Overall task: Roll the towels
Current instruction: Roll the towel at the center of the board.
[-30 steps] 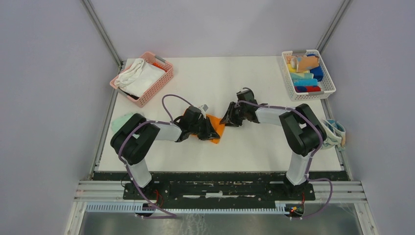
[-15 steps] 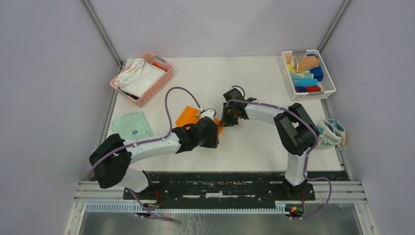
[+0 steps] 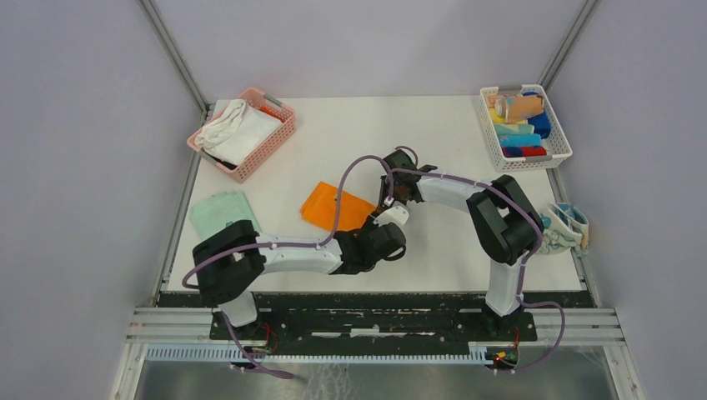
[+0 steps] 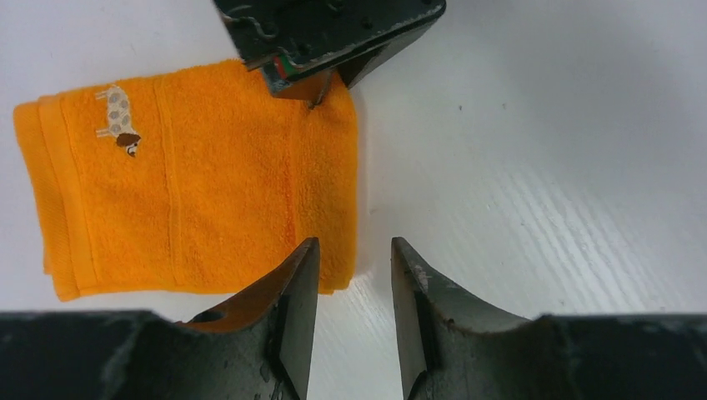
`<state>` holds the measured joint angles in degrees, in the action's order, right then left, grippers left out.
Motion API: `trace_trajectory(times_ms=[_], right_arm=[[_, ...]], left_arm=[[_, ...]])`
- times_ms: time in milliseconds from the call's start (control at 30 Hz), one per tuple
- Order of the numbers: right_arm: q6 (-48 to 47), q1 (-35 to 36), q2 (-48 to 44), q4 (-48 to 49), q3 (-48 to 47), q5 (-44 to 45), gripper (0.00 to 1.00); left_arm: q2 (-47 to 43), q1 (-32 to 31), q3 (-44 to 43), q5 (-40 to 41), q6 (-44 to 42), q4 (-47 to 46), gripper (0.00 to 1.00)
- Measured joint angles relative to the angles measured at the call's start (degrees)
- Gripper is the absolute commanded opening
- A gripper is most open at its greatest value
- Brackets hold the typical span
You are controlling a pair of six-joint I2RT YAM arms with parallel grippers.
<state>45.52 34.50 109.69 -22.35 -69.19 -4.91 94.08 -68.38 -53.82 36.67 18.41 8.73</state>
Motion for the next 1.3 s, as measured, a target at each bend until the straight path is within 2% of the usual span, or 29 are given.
trace_trajectory(times_ms=[200, 400, 600, 1000, 1167, 1300], right_arm=[[-0.09, 0.0, 0.02, -0.44, -0.11, -0.15, 0.27], [-0.42, -0.07, 0.11, -0.52, -0.15, -0.57, 0.27], [-0.44, -0.28, 0.22, -0.61, -0.24, -1.14, 0.27], [-0.68, -0.87, 0.28, -0.92, -0.24, -2.71, 0.28], [-0.85, -1.11, 0.28, -1.09, -0.24, -3.39, 0.28], [-0.83, -1.68, 0.28, -1.14, -0.2, -4.39, 0.31]], left_arm=[[6.21, -0.87, -2.01, 3.87, -6.36, -1.66, 0.43], [11.19, -0.87, -4.46, 7.54, -8.87, -1.49, 0.43], [14.43, -0.87, -5.84, 9.94, -8.92, 0.2, 0.43], [15.06, -0.74, -7.17, 10.19, -6.29, 6.38, 0.44], [15.08, -0.44, -7.61, 9.16, -5.53, 7.65, 0.39], [15.08, -0.09, -7.74, 7.52, -5.33, 7.78, 0.27]])
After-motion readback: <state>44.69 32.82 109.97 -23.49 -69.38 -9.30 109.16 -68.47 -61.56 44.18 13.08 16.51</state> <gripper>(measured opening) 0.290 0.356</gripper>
